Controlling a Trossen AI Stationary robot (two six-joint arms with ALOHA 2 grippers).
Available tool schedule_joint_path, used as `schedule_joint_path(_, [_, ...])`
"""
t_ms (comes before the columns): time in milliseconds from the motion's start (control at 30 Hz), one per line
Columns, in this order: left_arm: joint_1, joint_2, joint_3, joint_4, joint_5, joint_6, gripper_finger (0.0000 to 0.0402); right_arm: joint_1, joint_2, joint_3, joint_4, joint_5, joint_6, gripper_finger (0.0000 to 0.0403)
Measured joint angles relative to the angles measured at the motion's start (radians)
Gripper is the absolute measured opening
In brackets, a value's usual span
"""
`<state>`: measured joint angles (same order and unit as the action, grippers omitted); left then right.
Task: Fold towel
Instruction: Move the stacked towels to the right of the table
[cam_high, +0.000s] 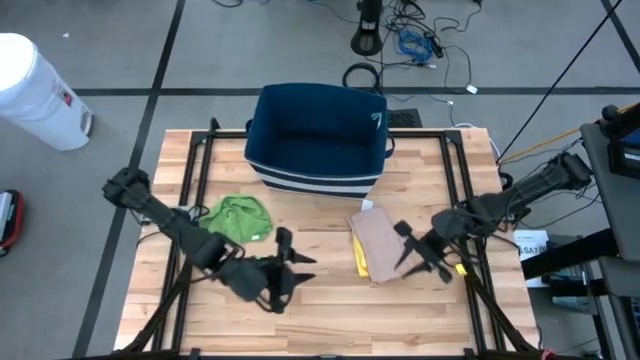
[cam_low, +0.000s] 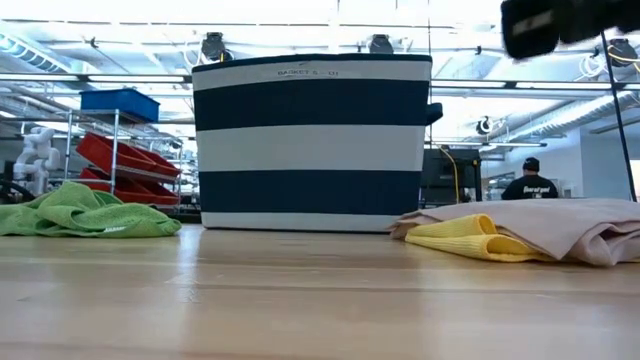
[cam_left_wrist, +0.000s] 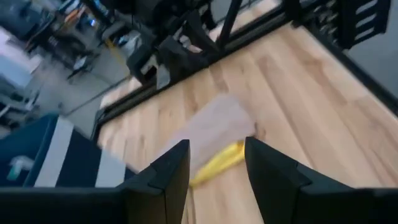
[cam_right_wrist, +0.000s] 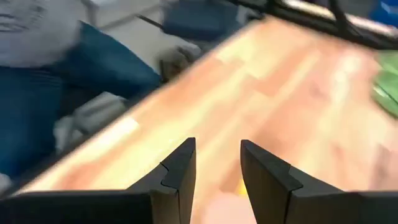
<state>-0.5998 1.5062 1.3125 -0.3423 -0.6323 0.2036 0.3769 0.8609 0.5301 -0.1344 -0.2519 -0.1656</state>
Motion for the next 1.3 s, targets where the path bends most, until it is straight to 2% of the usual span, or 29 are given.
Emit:
schedule_joint_path(100, [-0.038,-0.009,0.0,-0.027,-0.058,-0.045,0.016,-0.065,-0.001,-0.005,-0.022,0.001,-0.004,0.0114])
schedule_joint_path(233, [-0.069,-0.01,-0.001,-0.076,-0.087,-0.102,0.016,-0.12,0.024,-0.068,0.063,-0.015,-0.012,0.0114])
schedule_joint_path(533, [-0.077,-0.01,-0.001,-0.145,-0.106,-0.2,0.016,-0.18,0.143,-0.27,0.49,-0.011,0.065,0.0114])
schedule_joint_path(667, [-0.078,-0.01,-0.001,-0.145,-0.106,-0.2,0.016,-0.18,0.238,-0.304,0.596,-0.01,0.099,0.0114])
schedule_joint_path(900, [-0.064,-0.01,-0.001,-0.143,-0.108,-0.207,0.016,-0.181,0.409,-0.304,0.695,0.092,0.124,0.0114])
schedule_joint_path(1033, [-0.059,-0.01,-0.001,-0.145,-0.108,-0.222,0.016,-0.193,0.482,-0.304,0.722,0.097,0.129,0.0114])
schedule_joint_path(1167, [-0.06,-0.01,-0.001,-0.145,-0.108,-0.224,0.016,-0.207,0.536,-0.303,0.692,0.098,0.163,0.0114])
schedule_joint_path(1300, [-0.06,-0.01,-0.001,-0.145,-0.108,-0.226,0.016,-0.217,0.545,-0.29,0.585,0.098,0.195,0.0114])
